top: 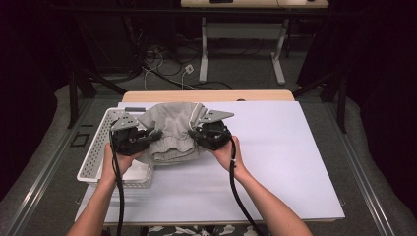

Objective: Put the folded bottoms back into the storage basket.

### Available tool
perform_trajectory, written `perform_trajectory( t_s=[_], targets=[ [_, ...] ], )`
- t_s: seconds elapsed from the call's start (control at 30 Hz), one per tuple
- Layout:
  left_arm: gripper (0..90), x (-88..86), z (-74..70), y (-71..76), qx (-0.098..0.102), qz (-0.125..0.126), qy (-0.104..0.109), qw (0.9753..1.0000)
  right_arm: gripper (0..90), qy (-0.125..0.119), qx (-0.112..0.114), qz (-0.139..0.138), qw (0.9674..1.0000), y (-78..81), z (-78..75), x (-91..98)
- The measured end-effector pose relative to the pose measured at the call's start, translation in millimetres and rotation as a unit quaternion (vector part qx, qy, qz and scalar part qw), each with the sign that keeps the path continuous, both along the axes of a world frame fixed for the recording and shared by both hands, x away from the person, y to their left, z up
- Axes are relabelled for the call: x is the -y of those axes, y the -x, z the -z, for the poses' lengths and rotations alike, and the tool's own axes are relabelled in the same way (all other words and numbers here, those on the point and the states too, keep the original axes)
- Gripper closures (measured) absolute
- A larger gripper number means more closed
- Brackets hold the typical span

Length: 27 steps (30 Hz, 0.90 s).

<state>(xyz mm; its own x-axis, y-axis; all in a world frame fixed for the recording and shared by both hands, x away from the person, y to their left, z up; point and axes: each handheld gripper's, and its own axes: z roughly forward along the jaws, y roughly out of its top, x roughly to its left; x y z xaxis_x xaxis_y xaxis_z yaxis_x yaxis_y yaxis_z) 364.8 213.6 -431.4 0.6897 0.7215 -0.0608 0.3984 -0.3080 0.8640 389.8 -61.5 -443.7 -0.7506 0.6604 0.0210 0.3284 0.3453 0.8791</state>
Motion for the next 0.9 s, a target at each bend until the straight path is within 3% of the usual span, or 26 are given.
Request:
perform_trajectory(
  t_s=[0.9],
  targets=[
    [75.4, -38.7, -10.2, -1.1, -0.001, -0.027, -0.016, 0.9995, 75.9, -0.011, 0.002, -0.018, 0.9998, -5.8, -4.3, -39.5]
  ],
)
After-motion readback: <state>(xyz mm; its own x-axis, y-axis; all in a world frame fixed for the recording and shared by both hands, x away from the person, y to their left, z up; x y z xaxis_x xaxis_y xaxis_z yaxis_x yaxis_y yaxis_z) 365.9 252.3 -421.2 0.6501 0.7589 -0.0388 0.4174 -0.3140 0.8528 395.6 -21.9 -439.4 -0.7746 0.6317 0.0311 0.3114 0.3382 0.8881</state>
